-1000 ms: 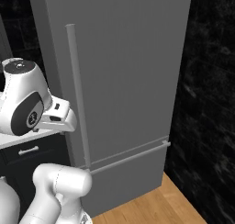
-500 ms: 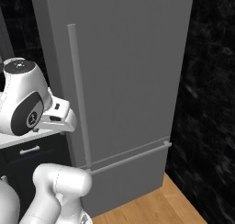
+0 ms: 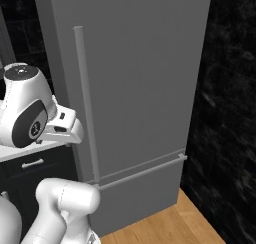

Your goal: Grab a lemon wedge from the fridge and one ice cube from the ice bowl, and put them in the glass of lemonade.

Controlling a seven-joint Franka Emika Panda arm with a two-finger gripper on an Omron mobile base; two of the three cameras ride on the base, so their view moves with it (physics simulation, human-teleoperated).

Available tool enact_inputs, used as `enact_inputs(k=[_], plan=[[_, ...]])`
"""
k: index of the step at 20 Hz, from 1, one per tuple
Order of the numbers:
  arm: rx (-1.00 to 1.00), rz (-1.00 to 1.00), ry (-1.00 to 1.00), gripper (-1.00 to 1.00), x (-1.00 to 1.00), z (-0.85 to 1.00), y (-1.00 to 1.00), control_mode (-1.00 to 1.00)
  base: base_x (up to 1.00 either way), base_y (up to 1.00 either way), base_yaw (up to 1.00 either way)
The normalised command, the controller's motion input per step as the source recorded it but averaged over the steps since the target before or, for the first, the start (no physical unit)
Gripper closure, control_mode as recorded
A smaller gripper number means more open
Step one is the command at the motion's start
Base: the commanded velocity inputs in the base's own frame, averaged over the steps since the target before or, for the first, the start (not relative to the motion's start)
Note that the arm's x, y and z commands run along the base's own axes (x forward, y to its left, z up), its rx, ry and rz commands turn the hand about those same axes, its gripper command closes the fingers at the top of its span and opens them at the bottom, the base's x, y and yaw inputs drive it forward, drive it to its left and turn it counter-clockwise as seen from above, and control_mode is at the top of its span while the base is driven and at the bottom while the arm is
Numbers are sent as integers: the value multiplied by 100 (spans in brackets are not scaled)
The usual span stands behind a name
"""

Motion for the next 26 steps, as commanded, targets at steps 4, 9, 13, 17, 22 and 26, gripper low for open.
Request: enact_inputs(k=[4,9,13,17,22,26], plan=[[0,0,0,-100,0,0,0,100,11,0,0],[0,0,0,-100,0,0,0,100,12,0,0],[0,0,0,-100,0,0,0,100,14,0,0],[0,0,0,-100,0,0,0,100,12,3,1],[0,0,0,-100,0,0,0,100,-33,0,4],[0,0,0,-100,0,0,0,100,-83,0,12]])
